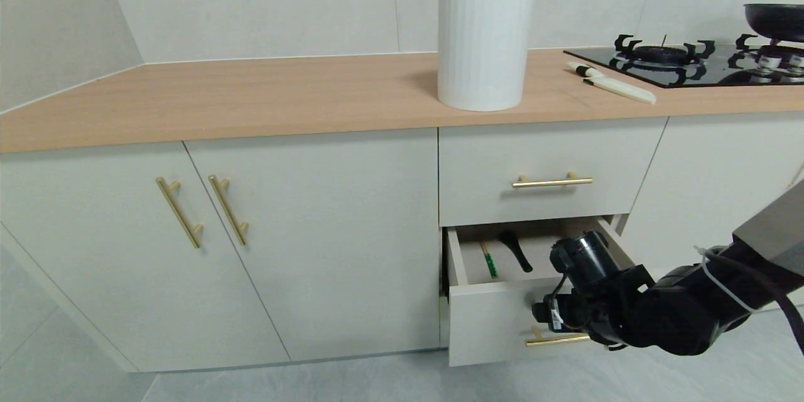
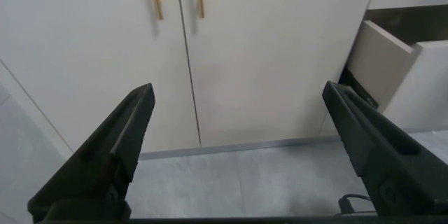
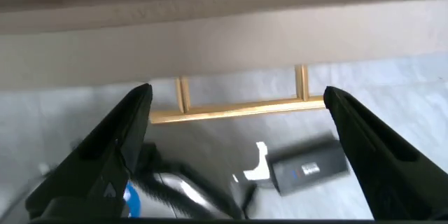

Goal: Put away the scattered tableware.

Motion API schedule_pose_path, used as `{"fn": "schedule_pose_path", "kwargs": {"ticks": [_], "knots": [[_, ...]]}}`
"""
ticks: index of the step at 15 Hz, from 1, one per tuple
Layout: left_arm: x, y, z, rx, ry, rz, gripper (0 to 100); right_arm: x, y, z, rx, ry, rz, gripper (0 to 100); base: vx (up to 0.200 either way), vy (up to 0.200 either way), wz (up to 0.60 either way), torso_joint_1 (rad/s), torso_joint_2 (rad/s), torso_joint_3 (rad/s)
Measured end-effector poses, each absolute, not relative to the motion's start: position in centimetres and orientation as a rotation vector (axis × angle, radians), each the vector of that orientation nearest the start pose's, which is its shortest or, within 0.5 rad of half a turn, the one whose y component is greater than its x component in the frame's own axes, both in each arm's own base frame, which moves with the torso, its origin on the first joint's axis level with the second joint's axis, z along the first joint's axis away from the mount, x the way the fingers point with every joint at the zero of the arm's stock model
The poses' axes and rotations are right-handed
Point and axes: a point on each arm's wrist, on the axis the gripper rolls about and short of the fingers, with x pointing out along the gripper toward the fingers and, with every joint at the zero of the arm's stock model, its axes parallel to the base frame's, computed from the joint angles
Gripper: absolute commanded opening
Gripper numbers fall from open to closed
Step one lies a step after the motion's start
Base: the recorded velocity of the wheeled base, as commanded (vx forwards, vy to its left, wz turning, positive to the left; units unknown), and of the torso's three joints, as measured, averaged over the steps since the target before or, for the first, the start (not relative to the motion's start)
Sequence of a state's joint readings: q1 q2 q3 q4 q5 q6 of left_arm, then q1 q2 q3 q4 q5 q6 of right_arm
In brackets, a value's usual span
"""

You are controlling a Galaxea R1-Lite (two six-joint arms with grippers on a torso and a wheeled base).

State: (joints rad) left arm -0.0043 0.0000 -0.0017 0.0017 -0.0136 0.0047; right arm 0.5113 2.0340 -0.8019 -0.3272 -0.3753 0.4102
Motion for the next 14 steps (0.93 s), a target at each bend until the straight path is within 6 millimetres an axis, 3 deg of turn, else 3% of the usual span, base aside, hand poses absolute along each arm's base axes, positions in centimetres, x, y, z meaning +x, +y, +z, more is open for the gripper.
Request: {"fn": "schedule_pose_path", "kwargs": {"ticks": [14], "knots": [[-2.3,0.0,7.6,0.005,0.000,-0.018,100,34.1,13.8,0.3,0.173,0.504,-0.070,100,0.000,0.000,0.00,0.000,0.00,0.000]]}}
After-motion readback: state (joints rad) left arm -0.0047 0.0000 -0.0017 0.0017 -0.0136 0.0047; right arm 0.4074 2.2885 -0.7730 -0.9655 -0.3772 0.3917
